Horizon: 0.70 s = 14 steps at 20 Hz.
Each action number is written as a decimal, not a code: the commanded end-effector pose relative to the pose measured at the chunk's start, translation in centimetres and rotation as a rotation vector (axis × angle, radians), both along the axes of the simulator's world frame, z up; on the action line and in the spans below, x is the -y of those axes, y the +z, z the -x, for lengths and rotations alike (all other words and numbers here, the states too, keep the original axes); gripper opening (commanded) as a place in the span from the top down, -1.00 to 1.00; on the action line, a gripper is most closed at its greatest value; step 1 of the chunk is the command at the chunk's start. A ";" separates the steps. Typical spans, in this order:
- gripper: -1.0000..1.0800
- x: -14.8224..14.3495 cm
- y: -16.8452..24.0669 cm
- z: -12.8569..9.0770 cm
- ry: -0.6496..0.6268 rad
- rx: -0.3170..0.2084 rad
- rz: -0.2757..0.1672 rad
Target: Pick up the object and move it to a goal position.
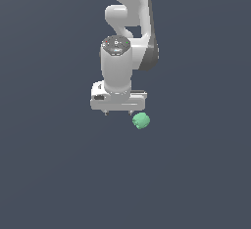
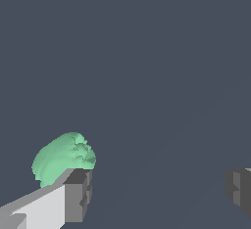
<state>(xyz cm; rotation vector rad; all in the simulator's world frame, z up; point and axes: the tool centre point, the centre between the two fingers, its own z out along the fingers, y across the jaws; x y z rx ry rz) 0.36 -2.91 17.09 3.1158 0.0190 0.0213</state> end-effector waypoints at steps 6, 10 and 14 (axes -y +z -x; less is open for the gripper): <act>-0.92 -2.3 -1.9 0.7 0.128 -0.007 0.000; -0.92 -4.5 -3.5 1.4 0.247 -0.012 -0.003; -0.92 -7.1 -5.3 2.5 0.386 -0.017 -0.008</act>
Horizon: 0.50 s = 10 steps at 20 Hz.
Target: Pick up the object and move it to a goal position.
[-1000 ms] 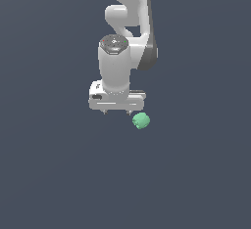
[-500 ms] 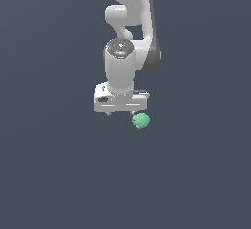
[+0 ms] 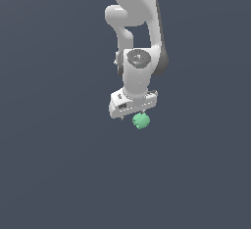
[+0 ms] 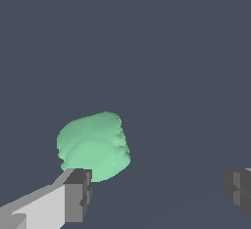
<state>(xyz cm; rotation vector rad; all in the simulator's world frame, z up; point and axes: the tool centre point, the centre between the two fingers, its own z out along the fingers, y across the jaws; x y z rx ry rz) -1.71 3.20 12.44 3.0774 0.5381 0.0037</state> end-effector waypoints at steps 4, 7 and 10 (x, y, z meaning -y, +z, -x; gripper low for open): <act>-0.92 -2.9 -2.0 1.3 0.159 -0.005 -0.008; -0.92 -3.9 -2.7 1.8 0.216 -0.006 -0.012; -0.92 -4.6 -3.1 2.2 0.253 -0.007 -0.015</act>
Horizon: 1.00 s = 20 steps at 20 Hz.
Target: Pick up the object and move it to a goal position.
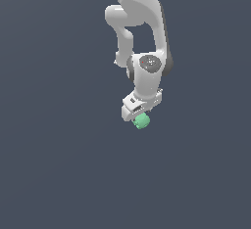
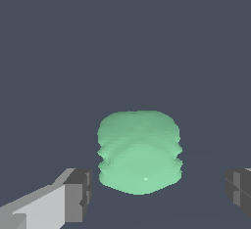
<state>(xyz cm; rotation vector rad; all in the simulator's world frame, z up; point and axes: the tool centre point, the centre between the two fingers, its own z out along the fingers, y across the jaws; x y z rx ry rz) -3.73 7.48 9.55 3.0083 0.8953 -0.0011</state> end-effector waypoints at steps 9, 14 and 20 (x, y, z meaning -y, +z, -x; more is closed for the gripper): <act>-0.92 -0.6 -0.9 0.3 0.032 -0.001 -0.002; -0.92 -0.6 -3.0 0.4 0.036 0.000 -0.003; -0.92 -0.6 -5.2 0.4 0.038 0.000 -0.003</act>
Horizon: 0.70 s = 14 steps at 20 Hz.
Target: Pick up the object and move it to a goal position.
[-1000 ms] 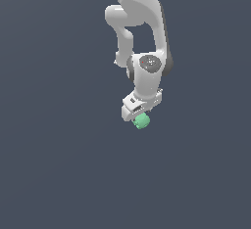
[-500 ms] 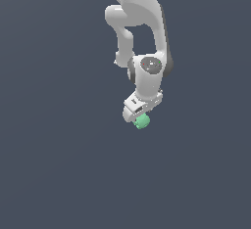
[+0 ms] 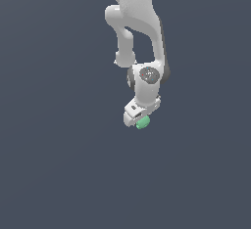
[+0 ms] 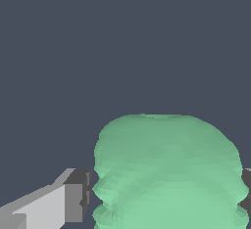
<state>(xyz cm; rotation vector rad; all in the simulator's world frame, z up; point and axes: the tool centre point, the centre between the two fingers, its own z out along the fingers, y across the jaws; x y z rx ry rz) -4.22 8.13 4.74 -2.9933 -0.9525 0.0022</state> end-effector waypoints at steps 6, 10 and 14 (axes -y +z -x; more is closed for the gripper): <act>1.00 0.0 -0.6 -0.1 0.001 0.001 0.000; 1.00 0.0 -0.6 -0.1 0.001 0.001 0.000; 1.00 0.0 -0.5 -0.1 0.000 0.003 0.000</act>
